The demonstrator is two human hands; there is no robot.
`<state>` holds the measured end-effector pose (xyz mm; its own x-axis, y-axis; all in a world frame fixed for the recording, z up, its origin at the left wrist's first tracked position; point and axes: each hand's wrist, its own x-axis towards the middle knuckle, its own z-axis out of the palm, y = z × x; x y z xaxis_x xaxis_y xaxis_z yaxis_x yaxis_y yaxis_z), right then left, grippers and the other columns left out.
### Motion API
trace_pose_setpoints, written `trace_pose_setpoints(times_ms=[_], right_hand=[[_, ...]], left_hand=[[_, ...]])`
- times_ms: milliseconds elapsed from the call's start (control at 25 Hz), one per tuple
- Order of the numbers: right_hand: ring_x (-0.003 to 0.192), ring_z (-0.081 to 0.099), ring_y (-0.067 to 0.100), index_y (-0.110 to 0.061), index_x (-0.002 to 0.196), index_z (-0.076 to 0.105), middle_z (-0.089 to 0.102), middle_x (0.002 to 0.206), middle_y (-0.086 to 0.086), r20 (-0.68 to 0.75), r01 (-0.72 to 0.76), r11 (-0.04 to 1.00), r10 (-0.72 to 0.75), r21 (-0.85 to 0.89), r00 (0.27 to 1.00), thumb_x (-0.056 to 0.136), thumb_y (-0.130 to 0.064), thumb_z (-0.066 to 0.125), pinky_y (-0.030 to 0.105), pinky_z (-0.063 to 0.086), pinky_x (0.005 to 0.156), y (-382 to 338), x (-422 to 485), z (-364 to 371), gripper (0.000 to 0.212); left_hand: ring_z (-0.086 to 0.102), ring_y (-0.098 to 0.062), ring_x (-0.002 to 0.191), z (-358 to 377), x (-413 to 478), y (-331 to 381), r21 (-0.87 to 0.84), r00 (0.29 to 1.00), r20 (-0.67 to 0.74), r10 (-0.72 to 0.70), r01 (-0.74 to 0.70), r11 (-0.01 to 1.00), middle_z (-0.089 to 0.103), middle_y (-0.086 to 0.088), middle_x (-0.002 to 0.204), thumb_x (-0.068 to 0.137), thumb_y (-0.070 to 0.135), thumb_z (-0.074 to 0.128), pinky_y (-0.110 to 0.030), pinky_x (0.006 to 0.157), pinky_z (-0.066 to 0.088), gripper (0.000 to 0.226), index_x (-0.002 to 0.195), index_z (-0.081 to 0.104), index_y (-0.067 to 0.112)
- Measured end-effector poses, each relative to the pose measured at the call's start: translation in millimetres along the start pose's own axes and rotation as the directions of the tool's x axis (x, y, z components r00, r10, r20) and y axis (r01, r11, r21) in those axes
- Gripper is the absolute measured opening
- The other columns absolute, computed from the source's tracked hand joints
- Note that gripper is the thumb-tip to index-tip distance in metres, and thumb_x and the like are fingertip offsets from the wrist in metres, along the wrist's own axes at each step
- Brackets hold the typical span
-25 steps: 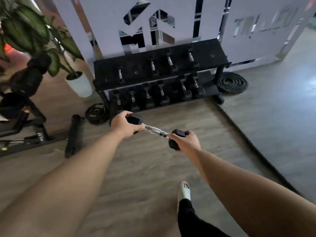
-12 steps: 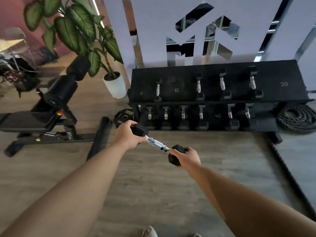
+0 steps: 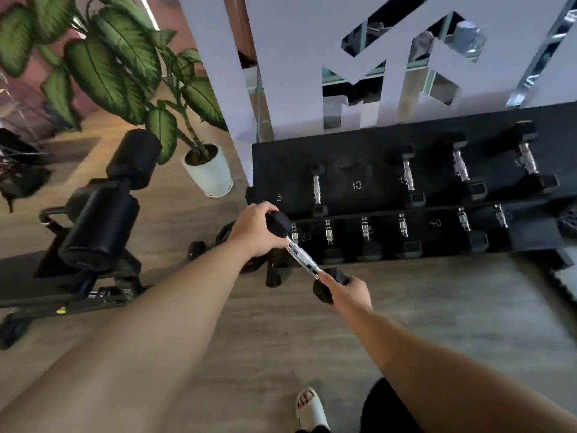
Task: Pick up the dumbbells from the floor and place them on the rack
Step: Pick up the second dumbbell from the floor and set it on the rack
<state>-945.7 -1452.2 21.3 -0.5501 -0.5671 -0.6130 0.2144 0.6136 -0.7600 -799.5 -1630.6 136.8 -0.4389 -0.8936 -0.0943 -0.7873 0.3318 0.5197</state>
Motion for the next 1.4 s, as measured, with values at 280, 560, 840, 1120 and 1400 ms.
trace_pose_setpoints(times_ms=[280, 560, 840, 1120, 1400], right_hand=[[0.068, 0.067, 0.019, -0.012, 0.09, 0.07, 0.071, 0.079, 0.003, -0.018, -0.192, 0.98, 0.193, 0.052, 0.981, 0.068, -0.07, 0.08, 0.028, 0.041, 0.048, -78, 98, 96, 0.063], [0.072, 0.064, 0.018, -0.008, 0.095, 0.063, 0.067, 0.082, 0.003, 0.038, -0.355, 0.921, 0.354, 0.159, 0.935, 0.077, -0.06, 0.082, 0.03, 0.046, 0.058, -139, 234, 183, 0.058], [0.087, 0.07, 0.023, -0.009, 0.126, 0.057, 0.068, 0.097, 0.006, 0.003, -0.455, 0.871, 0.463, 0.187, 0.887, 0.078, -0.055, 0.083, 0.036, 0.058, 0.071, -179, 310, 247, 0.072], [0.117, 0.058, 0.033, -0.009, 0.147, 0.049, 0.052, 0.142, 0.021, -0.169, -0.562, 0.772, 0.622, 0.297, 0.765, 0.085, -0.058, 0.075, 0.039, 0.051, 0.093, -175, 345, 288, 0.084], [0.143, 0.036, 0.038, -0.023, 0.164, 0.024, 0.023, 0.159, 0.016, -0.291, -0.53, 0.838, 0.542, 0.125, 0.788, 0.092, -0.041, 0.074, 0.044, 0.043, 0.11, -171, 348, 308, 0.089]], left_hand=[[0.064, -0.024, 0.108, -22, 170, -44, 0.141, 0.984, 0.139, 0.107, -0.127, 0.982, 0.066, 0.001, 0.122, 0.058, 0.042, 0.097, -0.042, 0.092, 0.058, 0.082, 0.131, 0.063, 0.029], [0.062, -0.022, 0.106, -12, 329, -69, 0.223, 0.955, 0.216, 0.202, -0.249, 0.942, 0.062, 0.002, 0.119, 0.068, 0.029, 0.094, -0.038, 0.089, 0.056, 0.077, 0.137, 0.061, 0.025], [0.061, -0.023, 0.105, 0, 441, -112, 0.328, 0.933, 0.31, 0.183, -0.285, 0.901, 0.064, 0.002, 0.115, 0.067, 0.031, 0.094, -0.043, 0.087, 0.057, 0.071, 0.131, 0.062, 0.025], [0.055, -0.024, 0.121, 64, 511, -148, 0.294, 0.829, 0.511, 0.229, -0.418, 0.859, 0.063, 0.002, 0.133, 0.073, 0.035, 0.091, -0.038, 0.097, 0.049, 0.08, 0.144, 0.055, 0.026], [0.056, -0.023, 0.122, 106, 532, -163, 0.205, 0.816, 0.494, 0.298, -0.443, 0.873, 0.057, 0.0, 0.133, 0.083, 0.037, 0.084, -0.034, 0.092, 0.049, 0.061, 0.135, 0.055, 0.027]])
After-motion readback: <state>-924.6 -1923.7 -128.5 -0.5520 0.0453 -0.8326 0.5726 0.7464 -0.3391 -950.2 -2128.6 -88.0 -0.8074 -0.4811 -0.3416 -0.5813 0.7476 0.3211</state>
